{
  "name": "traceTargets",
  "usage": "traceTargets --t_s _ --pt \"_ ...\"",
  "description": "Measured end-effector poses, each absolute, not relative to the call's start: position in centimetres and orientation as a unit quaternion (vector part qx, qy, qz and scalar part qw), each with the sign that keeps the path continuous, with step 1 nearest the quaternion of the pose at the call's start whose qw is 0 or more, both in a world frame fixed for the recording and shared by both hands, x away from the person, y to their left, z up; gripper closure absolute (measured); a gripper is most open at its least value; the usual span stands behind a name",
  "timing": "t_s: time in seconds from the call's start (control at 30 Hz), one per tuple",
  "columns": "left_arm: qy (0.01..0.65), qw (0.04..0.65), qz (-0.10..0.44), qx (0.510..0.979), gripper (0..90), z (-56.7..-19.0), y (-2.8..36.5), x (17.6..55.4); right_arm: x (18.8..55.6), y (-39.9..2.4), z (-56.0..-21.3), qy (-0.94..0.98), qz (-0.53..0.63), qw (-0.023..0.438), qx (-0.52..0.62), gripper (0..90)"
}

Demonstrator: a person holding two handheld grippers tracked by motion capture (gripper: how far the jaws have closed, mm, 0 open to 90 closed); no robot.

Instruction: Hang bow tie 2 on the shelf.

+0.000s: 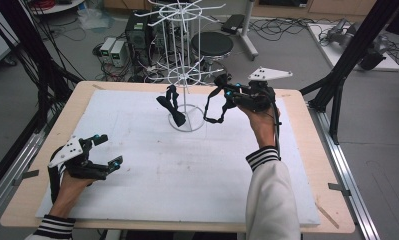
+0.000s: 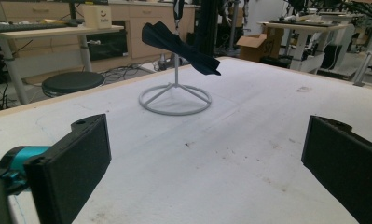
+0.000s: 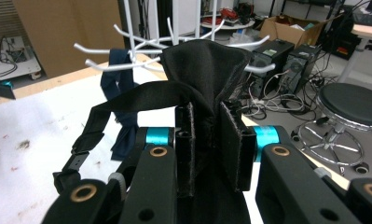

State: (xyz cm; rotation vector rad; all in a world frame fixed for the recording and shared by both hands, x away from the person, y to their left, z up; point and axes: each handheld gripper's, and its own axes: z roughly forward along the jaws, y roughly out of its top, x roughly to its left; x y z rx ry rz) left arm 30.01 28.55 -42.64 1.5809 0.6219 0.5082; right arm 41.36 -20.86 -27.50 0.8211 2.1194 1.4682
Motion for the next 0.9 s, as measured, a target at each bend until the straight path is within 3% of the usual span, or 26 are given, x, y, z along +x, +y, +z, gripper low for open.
traceTargets --t_s 0.9 --pt "0.273 0.637 0.219 0.687 1.7 -42.7 28.8 30.1 45.3 -20.1 -26.4 0.754 0.517 0.265 0.306 76.6"
